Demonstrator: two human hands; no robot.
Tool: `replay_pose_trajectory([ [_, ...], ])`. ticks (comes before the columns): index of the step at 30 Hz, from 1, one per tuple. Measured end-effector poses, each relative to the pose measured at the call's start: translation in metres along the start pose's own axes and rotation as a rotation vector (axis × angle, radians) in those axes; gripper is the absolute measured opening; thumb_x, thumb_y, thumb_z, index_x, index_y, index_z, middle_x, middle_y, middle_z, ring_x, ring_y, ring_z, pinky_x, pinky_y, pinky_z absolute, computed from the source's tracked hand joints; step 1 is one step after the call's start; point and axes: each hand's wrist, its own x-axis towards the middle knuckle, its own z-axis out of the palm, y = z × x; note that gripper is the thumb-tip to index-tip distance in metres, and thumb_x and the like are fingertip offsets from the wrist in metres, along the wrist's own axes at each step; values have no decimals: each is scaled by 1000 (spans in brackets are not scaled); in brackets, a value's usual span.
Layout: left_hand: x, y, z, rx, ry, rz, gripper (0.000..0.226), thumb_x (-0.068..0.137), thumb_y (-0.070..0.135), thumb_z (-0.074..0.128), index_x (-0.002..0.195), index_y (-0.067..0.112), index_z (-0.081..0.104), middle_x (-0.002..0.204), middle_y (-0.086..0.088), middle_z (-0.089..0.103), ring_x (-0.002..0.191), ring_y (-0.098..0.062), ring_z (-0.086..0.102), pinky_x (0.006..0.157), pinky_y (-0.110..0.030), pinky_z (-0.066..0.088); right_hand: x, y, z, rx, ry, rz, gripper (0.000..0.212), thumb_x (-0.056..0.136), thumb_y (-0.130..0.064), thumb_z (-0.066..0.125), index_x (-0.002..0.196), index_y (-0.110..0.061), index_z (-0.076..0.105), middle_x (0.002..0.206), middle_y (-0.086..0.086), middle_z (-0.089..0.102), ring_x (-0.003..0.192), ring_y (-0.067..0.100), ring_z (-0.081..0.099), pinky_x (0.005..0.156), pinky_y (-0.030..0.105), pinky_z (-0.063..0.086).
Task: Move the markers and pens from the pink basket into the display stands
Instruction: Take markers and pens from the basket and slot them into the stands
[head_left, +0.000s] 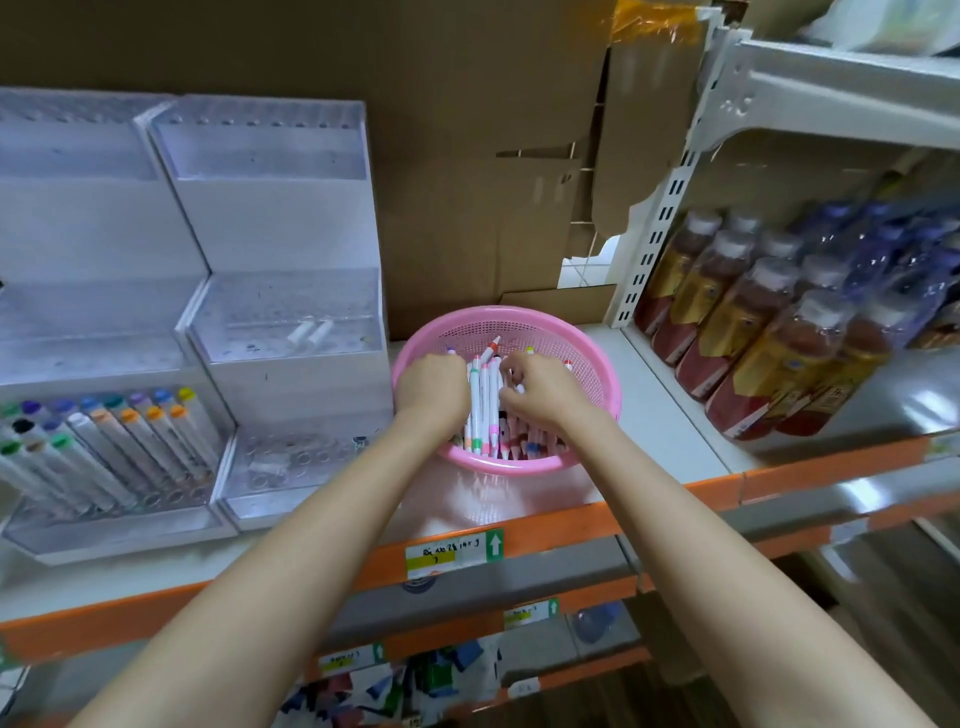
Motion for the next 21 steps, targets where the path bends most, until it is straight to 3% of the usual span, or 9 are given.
replay_pose_trajectory([
  [3,1,0,-1,3,-5,-17,19,93,14,46,96,8,65,89,-9,66,74,-24,53,58,-31,37,1,0,0,15,-3,1,25,77,-10,56,101,-6,62,91,10,65,84,28,58,68,37,50],
  [9,3,-3,3,-48,-32,-23,16,92,14,49,94,10,65,78,-4,62,72,-23,57,55,-29,38,3,1,6,48,47,57,19,79,-7,59,98,-6,61,95,11,67,86,29,62,68,35,51],
  [12,6,-4,-1,-92,-73,-48,11,89,14,52,82,11,60,66,1,51,69,-21,52,54,-28,36,1,-1,2,36,57,53,18,77,-4,60,95,-5,61,89,11,65,82,29,59,62,31,44],
  [14,8,-3,-4,-125,-115,-64,12,89,15,50,78,14,53,66,2,49,70,-21,50,49,-27,32,1,-1,0,33,33,56,14,77,-6,60,91,-6,62,83,9,64,75,26,58,55,29,39],
  [17,7,0,-5,-122,-144,-84,10,90,17,47,87,16,56,72,3,52,72,-20,51,48,-26,29,1,-1,2,43,8,69,2,76,-9,58,77,-6,58,69,7,58,62,23,53,45,26,31],
  [21,6,0,-3,-186,-108,-120,15,90,26,50,90,17,62,80,2,59,75,-21,55,56,-27,38,-1,-3,-2,81,12,77,18,78,-8,54,63,-12,44,58,3,48,52,17,44,44,27,25],
])
